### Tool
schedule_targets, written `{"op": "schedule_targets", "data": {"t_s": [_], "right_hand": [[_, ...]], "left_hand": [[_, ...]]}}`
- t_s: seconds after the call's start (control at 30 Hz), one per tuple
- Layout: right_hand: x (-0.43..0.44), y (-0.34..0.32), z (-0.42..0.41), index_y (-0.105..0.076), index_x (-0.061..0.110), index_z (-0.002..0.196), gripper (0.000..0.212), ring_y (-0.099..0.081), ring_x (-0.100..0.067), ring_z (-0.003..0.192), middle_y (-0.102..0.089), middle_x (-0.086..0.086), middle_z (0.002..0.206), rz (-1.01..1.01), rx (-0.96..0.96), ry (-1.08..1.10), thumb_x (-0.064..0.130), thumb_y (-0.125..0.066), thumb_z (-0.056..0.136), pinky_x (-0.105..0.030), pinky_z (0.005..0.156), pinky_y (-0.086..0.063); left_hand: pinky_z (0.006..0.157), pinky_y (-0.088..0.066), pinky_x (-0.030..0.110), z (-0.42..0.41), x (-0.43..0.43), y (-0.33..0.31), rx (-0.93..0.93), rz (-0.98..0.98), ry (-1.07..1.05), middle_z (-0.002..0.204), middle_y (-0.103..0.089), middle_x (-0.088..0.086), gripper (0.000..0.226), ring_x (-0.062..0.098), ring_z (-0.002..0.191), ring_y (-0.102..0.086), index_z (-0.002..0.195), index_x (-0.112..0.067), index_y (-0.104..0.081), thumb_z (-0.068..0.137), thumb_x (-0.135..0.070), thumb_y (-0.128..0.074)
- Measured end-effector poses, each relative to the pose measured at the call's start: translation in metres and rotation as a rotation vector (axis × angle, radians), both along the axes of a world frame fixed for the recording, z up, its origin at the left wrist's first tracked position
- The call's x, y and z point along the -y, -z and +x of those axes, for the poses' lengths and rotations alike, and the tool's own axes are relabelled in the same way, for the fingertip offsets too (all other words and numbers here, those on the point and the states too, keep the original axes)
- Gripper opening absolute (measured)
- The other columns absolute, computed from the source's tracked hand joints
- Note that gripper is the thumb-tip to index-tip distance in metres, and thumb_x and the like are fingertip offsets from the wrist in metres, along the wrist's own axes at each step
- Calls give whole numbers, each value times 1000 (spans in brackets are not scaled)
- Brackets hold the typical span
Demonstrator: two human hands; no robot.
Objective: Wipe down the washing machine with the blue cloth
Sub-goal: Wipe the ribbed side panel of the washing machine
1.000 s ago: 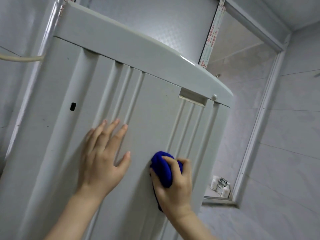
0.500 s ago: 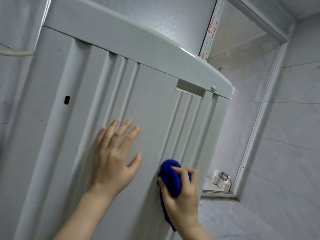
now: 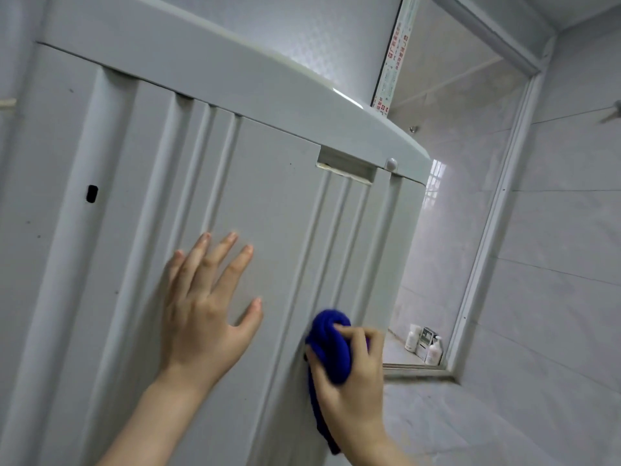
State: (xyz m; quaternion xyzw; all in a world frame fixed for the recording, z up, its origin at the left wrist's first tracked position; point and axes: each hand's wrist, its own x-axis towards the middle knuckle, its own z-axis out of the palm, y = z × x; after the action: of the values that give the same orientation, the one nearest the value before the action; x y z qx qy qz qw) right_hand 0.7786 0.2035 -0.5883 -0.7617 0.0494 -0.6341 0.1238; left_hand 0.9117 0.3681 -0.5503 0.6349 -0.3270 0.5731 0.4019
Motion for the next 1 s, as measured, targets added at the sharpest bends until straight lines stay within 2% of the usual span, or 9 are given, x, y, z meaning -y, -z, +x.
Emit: {"op": "schedule_targets", "data": {"t_s": [0.1, 0.23, 0.33, 0.4, 0.5, 0.6, 0.67, 0.87, 1.0], "right_hand": [[6, -29, 0, -58, 29, 104, 35, -58, -10, 92, -44, 11, 104, -6, 0, -22, 45, -73, 76, -19, 84, -46], [13, -170, 8, -55, 19, 100, 32, -52, -10, 84, -47, -1, 107, 100, 228, 18, 36, -77, 83, -15, 80, -42], [18, -221, 7, -52, 20, 99, 33, -52, -8, 81, -46, -1, 108, 82, 225, 27, 40, -74, 85, -9, 70, -40], [25, -189, 1, -54, 18, 99, 32, -53, -11, 84, -46, -2, 108, 49, 213, 36, 37, -75, 84, -15, 75, -42], [44, -66, -14, -57, 18, 100, 31, -55, -13, 90, -45, -2, 105, 28, 159, 32, 32, -77, 81, -16, 87, -43], [50, 61, -39, -54, 34, 103, 37, -58, -13, 89, -45, 6, 103, 34, -8, 45, 43, -73, 73, -11, 83, -44], [50, 88, -46, -51, 37, 103, 40, -58, -8, 89, -45, 11, 104, 44, -73, 31, 45, -73, 70, -17, 78, -48], [32, -92, -16, -63, 16, 105, 37, -55, -12, 95, -49, -2, 106, 40, 227, -4, 33, -78, 76, -6, 87, -37], [13, -184, 12, -70, 14, 109, 40, -58, -24, 100, -53, -7, 108, -164, 256, 76, 40, -73, 78, -26, 84, -47]], "left_hand": [[118, -24, 52, -2, 2, -1, 6, -4, -10, 147, -52, 9, 57, 36, 140, -40, 134, -14, -62, 82, -36, -56], [118, -24, 51, -1, 3, 0, 16, -2, -17, 145, -54, 10, 56, 36, 139, -42, 133, -13, -62, 82, -36, -56], [118, -26, 51, 0, 3, 1, 23, -4, -11, 144, -54, 11, 55, 36, 138, -43, 132, -12, -63, 83, -37, -57], [118, -27, 52, 1, 2, 3, 32, -1, -8, 144, -55, 12, 54, 37, 138, -44, 132, -11, -63, 85, -36, -57], [118, -28, 51, 2, 2, 13, 56, 0, -1, 142, -56, 13, 51, 36, 137, -44, 132, -9, -63, 86, -31, -59], [118, -29, 50, 5, -3, 27, 76, 16, 11, 141, -57, 13, 49, 35, 137, -46, 132, -6, -62, 89, -30, -59], [117, -31, 50, 8, -7, 33, 99, 33, 20, 140, -57, 14, 49, 36, 136, -47, 132, -5, -62, 91, -30, -58], [115, -35, 51, 13, -12, 36, 124, 55, 27, 138, -58, 16, 48, 37, 134, -48, 132, -2, -62, 91, -28, -61], [115, -35, 49, 16, -19, 37, 139, 99, 45, 138, -58, 16, 48, 36, 134, -47, 133, -2, -60, 90, -23, -64]]}}
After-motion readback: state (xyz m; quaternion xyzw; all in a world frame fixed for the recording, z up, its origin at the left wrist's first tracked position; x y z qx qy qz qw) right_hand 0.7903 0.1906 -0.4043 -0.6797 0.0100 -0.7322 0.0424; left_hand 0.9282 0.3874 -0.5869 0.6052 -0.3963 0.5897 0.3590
